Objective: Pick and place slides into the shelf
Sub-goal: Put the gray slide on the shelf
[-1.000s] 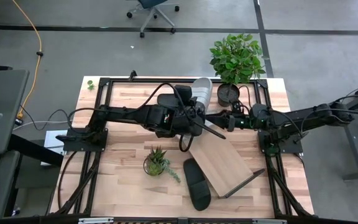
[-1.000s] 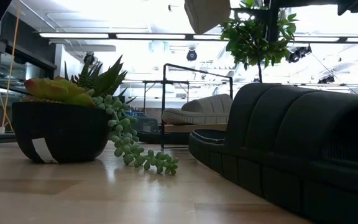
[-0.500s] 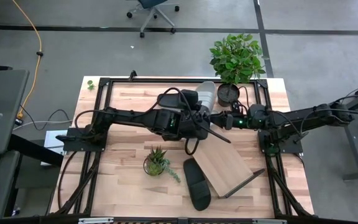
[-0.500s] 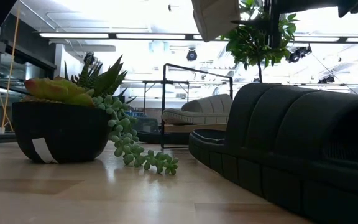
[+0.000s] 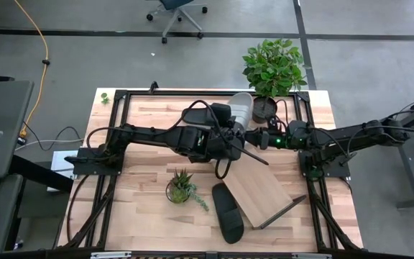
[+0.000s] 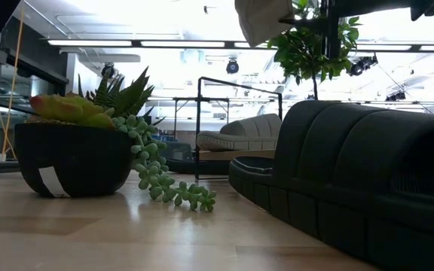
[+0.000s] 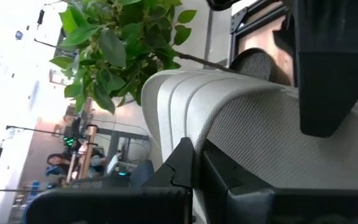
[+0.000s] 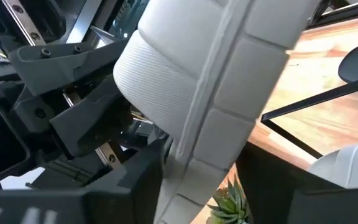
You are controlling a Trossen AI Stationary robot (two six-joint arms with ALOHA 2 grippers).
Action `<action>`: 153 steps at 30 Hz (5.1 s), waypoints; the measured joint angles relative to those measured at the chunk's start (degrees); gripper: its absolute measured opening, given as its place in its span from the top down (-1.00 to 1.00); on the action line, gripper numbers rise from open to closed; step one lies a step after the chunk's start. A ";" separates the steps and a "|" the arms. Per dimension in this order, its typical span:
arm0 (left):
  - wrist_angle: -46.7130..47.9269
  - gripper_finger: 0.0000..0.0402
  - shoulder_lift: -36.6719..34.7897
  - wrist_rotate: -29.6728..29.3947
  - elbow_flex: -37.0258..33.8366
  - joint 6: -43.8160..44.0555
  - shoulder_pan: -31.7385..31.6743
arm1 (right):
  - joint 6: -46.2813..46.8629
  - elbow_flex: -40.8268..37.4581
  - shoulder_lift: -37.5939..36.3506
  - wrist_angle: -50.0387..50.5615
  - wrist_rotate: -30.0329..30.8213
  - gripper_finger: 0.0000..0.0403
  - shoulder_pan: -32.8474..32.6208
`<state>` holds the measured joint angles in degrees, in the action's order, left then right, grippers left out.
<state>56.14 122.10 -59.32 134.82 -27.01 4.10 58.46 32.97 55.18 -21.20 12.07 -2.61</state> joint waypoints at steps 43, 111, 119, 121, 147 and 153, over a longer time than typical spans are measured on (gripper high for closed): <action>9.72 0.06 -19.43 32.97 0.17 12.76 -3.17 | -18.58 -0.04 -3.24 9.36 -17.02 0.79 -0.04; 12.06 -0.44 -12.24 71.95 -0.81 31.92 -12.02 | -48.36 22.51 4.09 46.16 -16.35 0.79 -4.24; 14.77 -0.21 -12.24 71.41 -0.81 31.92 -12.02 | -48.46 22.51 4.09 44.71 -16.34 0.79 -4.24; 14.54 -0.09 -12.24 71.31 -0.81 31.90 -12.02 | -48.46 22.51 4.09 44.67 -16.34 0.79 -4.24; 14.41 0.83 -12.24 68.36 -0.81 31.34 -11.98 | -44.08 22.51 3.93 45.50 -17.13 0.40 -3.70; 14.86 0.89 -12.24 64.79 -0.81 31.35 -12.00 | -39.95 22.51 0.52 54.81 -7.22 0.26 -3.41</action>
<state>71.00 109.86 5.46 134.02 4.34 -7.90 18.50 55.48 55.69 33.60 4.85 -6.02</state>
